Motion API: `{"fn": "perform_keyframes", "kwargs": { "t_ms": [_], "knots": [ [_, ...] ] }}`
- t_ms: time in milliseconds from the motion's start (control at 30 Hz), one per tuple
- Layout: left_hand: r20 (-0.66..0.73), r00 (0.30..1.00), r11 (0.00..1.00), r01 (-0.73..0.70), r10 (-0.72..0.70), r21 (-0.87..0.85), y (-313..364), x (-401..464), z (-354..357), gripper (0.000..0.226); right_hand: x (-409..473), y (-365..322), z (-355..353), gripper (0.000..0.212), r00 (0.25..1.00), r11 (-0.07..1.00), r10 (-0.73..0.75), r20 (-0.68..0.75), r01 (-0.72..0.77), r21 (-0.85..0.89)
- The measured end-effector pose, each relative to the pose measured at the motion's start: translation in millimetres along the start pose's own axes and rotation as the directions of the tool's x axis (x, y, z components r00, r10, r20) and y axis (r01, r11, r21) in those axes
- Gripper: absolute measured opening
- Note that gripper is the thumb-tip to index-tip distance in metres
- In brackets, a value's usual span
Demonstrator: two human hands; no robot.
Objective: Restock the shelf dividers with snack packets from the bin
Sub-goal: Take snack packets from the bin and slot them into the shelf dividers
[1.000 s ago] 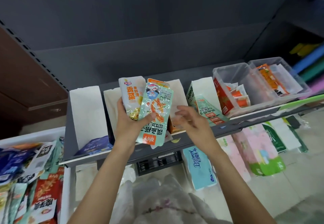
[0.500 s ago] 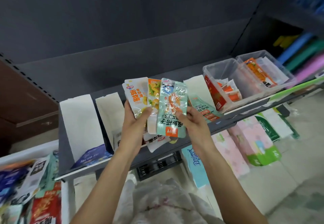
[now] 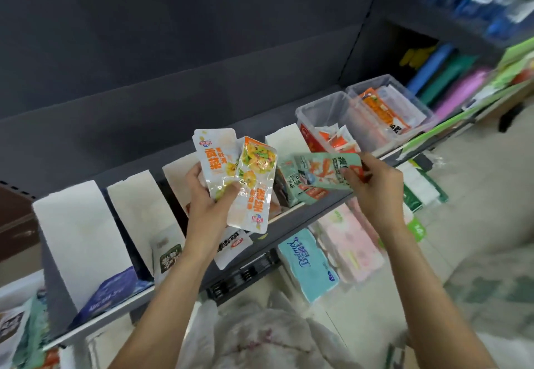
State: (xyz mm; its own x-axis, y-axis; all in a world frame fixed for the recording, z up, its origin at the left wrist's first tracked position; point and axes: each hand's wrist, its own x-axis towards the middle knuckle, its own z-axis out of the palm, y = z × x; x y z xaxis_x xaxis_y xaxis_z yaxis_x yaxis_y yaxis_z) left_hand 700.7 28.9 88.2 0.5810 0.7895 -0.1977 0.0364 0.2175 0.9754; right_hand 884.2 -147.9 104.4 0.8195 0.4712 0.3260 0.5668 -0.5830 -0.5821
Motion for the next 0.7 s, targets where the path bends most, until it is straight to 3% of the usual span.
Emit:
{"fn": "perform_keyframes", "kwargs": {
  "t_ms": [100,200,333,433,500,533,567,633,667,700],
  "knots": [
    [-0.034,0.999,1.000,0.011,-0.011,-0.010,-2.3,1.1,10.9,0.053,20.1,-1.1,19.8,0.015,0.982,0.981,-0.184,-0.051,0.181,-0.063],
    [-0.085,0.996,1.000,0.022,-0.024,-0.022,-2.3,1.9,21.8,0.052,33.9,2.4,46.4,0.014,0.922,0.912,-0.386,0.001,0.382,-0.147],
    [-0.135,0.990,0.998,0.030,-0.038,-0.059,-3.1,3.0,31.7,0.051,44.1,17.1,75.5,0.018,0.827,0.822,-0.511,0.235,0.550,-0.146],
    [-0.155,0.987,0.999,0.029,-0.035,-0.042,-4.0,3.6,36.1,0.052,41.2,33.2,85.8,0.021,0.748,0.819,-0.416,0.517,0.556,-0.145],
    [-0.170,0.985,0.999,0.025,-0.031,-0.032,-4.5,3.7,38.3,0.052,36.1,39.3,84.3,0.033,0.653,0.847,-0.302,0.695,0.518,-0.119],
    [-0.174,0.984,0.999,0.025,-0.031,-0.033,-4.8,3.8,39.5,0.052,34.3,40.0,80.8,0.038,0.632,0.873,-0.285,0.721,0.481,-0.076],
    [-0.174,0.984,0.999,0.027,-0.033,-0.040,-4.9,3.7,40.8,0.052,32.3,36.4,75.6,0.039,0.658,0.914,-0.295,0.692,0.405,0.005],
    [-0.175,0.984,0.998,0.026,-0.035,-0.053,-5.5,4.0,43.0,0.052,23.7,16.0,60.9,0.031,0.807,0.962,-0.219,0.548,0.083,0.262],
    [-0.179,0.983,0.998,0.021,-0.031,-0.061,-5.6,3.9,44.2,0.052,16.6,1.6,54.1,0.027,0.837,0.902,-0.104,0.537,-0.147,0.405],
    [-0.184,0.983,0.998,0.010,-0.022,-0.068,-5.7,3.7,45.5,0.052,8.5,-12.7,49.0,0.025,0.815,0.794,-0.001,0.580,-0.352,0.495]
  ]
}}
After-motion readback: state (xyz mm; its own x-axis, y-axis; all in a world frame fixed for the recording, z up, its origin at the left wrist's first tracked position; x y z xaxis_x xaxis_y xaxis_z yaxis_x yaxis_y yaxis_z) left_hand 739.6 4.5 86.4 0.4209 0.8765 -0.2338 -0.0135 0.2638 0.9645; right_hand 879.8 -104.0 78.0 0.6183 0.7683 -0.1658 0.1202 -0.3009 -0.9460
